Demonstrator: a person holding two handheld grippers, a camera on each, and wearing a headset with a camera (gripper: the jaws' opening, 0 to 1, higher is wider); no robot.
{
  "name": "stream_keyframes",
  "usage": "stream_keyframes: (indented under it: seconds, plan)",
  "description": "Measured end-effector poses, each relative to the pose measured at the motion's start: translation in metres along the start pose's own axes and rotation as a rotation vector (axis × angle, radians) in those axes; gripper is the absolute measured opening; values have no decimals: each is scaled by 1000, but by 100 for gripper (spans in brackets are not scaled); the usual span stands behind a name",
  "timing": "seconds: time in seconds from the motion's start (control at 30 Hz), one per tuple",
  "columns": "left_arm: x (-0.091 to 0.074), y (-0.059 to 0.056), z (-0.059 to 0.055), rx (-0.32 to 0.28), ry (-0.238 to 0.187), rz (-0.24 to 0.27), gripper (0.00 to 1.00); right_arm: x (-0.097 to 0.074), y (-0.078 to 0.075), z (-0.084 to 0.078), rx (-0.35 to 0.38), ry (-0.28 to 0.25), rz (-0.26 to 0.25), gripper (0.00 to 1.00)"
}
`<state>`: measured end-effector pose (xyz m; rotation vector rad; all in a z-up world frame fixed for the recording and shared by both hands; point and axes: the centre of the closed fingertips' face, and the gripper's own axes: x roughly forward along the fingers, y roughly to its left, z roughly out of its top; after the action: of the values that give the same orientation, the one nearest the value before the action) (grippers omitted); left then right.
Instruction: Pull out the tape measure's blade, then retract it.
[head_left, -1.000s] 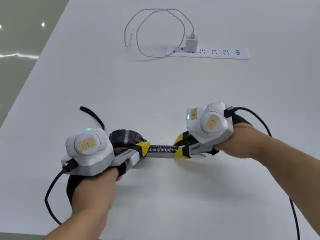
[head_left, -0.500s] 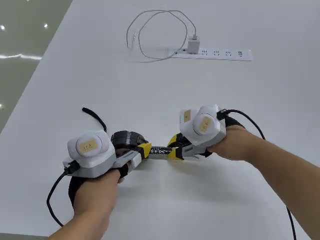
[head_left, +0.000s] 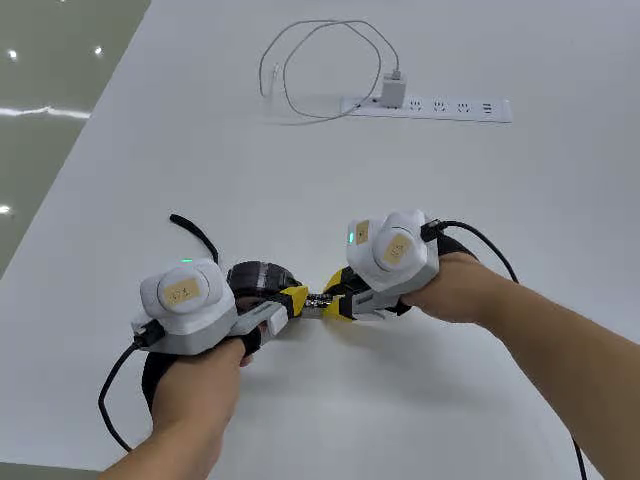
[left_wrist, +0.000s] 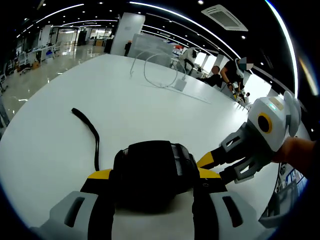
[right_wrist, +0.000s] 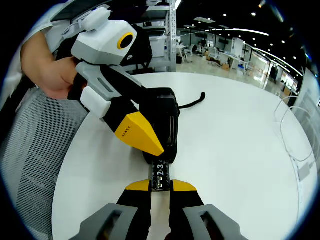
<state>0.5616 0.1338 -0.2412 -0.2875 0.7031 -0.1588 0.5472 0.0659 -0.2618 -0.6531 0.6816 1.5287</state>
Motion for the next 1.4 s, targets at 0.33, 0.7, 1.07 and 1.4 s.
stream_keyframes:
  seconds: [0.33,0.7,1.07,1.4]
  plan:
    - [-1,0,0,-6,0,0,59,9,0,10,-1,-15,4,9]
    - [1,0,0,-5,0,2,59,13,-1,14,-3,-21,10,9]
    - [0,1,1,-7,-3,6,59,15,-1,16,-19,-21,9,9]
    - [0,0,1,-1,-7,11,60,15,0,15,-7,-16,1,10]
